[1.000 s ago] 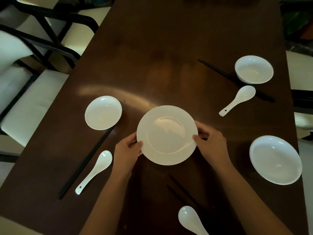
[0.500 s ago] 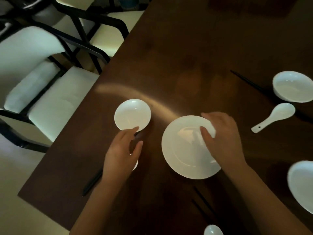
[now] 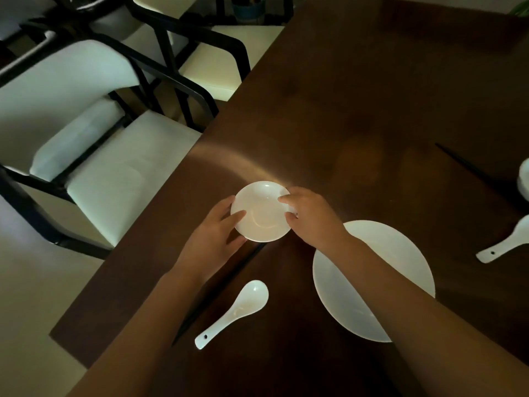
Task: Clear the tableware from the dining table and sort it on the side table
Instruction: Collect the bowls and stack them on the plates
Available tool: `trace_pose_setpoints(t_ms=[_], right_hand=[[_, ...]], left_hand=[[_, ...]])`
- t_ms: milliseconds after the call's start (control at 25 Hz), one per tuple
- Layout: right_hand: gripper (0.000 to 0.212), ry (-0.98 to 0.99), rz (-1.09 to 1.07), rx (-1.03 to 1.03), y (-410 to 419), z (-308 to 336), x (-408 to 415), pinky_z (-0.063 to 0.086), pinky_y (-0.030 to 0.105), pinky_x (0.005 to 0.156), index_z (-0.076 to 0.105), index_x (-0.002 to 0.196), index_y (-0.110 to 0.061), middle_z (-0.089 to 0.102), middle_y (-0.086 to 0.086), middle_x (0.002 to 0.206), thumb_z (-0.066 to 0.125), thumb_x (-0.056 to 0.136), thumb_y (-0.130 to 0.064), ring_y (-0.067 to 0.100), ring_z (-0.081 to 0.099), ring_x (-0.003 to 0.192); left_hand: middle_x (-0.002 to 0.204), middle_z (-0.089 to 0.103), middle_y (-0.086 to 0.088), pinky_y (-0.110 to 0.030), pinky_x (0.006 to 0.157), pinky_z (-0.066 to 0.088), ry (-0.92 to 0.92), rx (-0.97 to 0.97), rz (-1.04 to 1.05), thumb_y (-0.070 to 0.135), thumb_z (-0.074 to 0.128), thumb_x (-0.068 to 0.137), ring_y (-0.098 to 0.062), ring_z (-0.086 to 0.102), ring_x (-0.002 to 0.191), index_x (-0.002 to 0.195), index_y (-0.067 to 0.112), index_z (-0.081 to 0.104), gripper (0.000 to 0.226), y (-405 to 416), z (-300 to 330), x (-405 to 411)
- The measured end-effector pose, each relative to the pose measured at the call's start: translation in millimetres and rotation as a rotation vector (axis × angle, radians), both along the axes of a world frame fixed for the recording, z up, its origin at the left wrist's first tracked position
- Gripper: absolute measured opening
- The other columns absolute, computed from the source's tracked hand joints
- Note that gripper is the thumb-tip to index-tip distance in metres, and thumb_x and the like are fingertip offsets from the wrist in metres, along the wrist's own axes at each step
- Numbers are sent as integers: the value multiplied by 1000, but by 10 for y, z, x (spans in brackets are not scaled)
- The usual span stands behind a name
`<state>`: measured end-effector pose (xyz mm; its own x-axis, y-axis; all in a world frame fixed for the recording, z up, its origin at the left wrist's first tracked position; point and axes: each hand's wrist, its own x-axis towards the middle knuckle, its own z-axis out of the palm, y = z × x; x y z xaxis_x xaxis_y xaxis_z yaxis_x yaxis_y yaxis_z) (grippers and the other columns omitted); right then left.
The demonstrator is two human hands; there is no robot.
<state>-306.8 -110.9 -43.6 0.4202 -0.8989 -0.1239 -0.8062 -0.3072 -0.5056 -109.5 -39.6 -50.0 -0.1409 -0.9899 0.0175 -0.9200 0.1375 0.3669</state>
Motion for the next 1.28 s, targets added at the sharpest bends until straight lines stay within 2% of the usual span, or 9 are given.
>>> trace_pose_setpoints(t_ms=[120,240,400,600,760,880,1040,1160,1280], right_hand=[[36,-76,-84,10,34,16,-35,38,31,104,57,125,-15,55,5,134,57,88,-14,21,52,120],[35,-170,-207,18,95,108,-205,39,31,103,59,122,-17,56,2,133,58,88,-14,19,55,117],[33,-243,-335,-95,316,302,-670,40,25,95,64,117,-15,61,4,128,64,84,-12,21,60,111],[32,-201,-465,-114,842,336,-1337,42,22,87,66,113,-14,63,4,124,67,81,-10,19,61,109],[33,-203,-506,-72,1154,225,-1573,48,32,92,66,112,-12,62,6,125,68,79,-7,21,60,112],[33,-236,-512,-54,1247,152,-1607,50,38,94,66,112,-11,62,7,126,69,79,-7,21,60,112],[32,-237,-492,-41,1269,102,-1605,46,33,97,66,112,-13,60,5,128,67,81,-9,19,57,115],[32,-241,-480,-31,1278,118,-1609,40,28,100,64,115,-16,59,2,130,65,83,-13,17,54,118],[30,-248,-524,-29,1376,197,-1693,37,24,99,63,116,-20,61,-1,126,62,85,-19,12,54,115]], left_hand=[[133,52,-18,-41,94,44,40,-32,22,15,75,75,-34,52,120,123,6,56,52,5,37,-64],[128,56,-22,-48,89,51,80,-107,-43,14,77,72,-36,56,115,118,1,59,51,-17,170,-199],[125,58,-21,-42,90,45,115,-208,-150,16,77,71,-30,56,113,118,2,59,53,-23,350,-582],[128,57,-20,-43,92,42,135,-125,-275,13,80,67,-31,58,113,116,2,61,53,182,330,-1179],[130,56,-17,-47,87,50,124,-19,-304,16,81,67,-31,60,112,116,4,62,54,358,240,-1392],[128,58,-17,-41,86,47,117,-20,-313,14,83,63,-31,62,108,112,4,64,55,429,186,-1426],[130,56,-16,-36,89,44,126,32,-287,14,83,64,-29,60,111,112,6,65,52,485,181,-1436],[138,49,-12,-45,97,44,120,83,-263,13,77,71,-30,50,123,122,12,58,55,505,254,-1460],[142,43,-11,-54,105,36,71,54,-232,6,66,79,-30,41,129,135,18,44,61,539,368,-1510]])
